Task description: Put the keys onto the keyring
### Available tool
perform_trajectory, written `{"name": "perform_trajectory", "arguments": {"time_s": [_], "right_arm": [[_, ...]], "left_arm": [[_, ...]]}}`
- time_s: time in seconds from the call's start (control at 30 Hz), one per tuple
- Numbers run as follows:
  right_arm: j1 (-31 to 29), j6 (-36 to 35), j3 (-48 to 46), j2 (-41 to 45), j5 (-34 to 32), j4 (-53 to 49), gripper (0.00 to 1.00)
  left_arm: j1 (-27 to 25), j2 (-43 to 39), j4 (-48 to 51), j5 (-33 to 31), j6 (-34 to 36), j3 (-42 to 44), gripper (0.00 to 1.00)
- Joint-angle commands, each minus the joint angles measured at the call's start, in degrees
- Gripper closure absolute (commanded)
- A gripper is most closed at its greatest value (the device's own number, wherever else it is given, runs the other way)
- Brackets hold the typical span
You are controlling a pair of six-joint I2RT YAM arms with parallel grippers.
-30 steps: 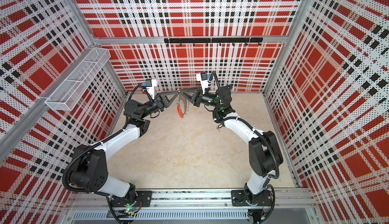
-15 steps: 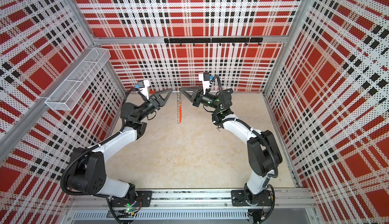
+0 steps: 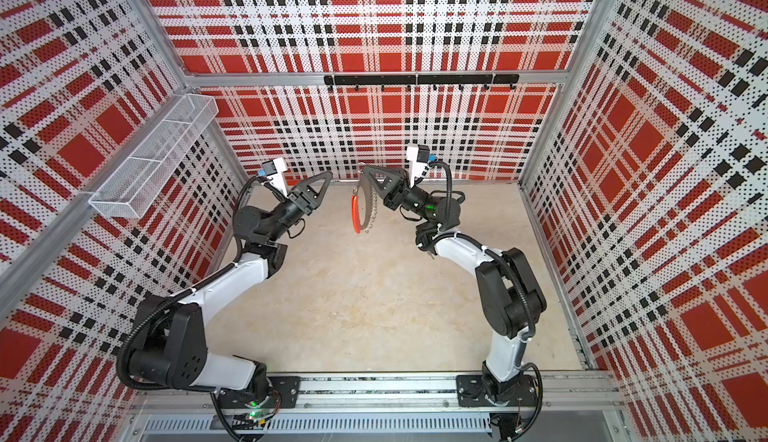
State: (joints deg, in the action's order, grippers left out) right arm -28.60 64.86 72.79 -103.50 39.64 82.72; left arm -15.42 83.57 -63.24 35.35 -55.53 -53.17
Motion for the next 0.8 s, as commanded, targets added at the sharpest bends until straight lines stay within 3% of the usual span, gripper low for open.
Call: {"name": "perform_trajectory", "arguments": {"time_s": [0.0, 0.2, 0.3, 0.37, 0.47, 0.53, 0.63, 0.77], "right_arm": [[-0.36, 2.20, 0.49, 0.06, 0.15, 4.69, 1.00], [-0.13, -4.64, 0.51, 2.30, 6.21, -8.60, 1.00], [0.99, -14.18, 0.35, 5.27, 9.42, -24.68, 1.00], [1.53, -25.69, 2.47, 7.35, 10.72, -42.13, 1.00], [1.15, -49.16, 10.09, 9.21, 4.95, -74.51, 1.00], [0.79, -60.73, 15.47, 9.13, -1.30, -90.10, 1.00], [0.79, -71.07, 20.66, 8.63, -7.30, -103.35, 1.00], [0.75, -77.92, 21.29, 9.90, -10.46, -107.91, 1.00]], "left_arm": [[-1.70, 1.46, -3.83, 4.71, 0.89, -3.23, 0.59], [-1.57, 4.19, -0.75, 12.72, 1.34, -8.70, 0.66], [-0.89, 4.11, 6.81, 15.35, 5.93, -9.74, 0.67], [-0.53, 3.63, 13.69, 15.93, 11.18, -10.09, 0.66], [-0.63, 3.10, 26.03, 15.76, 20.80, -11.65, 0.65], [-0.65, 3.26, 33.50, 15.55, 26.50, -12.93, 0.65], [-0.67, 3.84, 43.46, 14.94, 34.79, -14.99, 0.65], [-0.84, 4.88, 55.92, 14.11, 46.94, -18.72, 0.66]]}}
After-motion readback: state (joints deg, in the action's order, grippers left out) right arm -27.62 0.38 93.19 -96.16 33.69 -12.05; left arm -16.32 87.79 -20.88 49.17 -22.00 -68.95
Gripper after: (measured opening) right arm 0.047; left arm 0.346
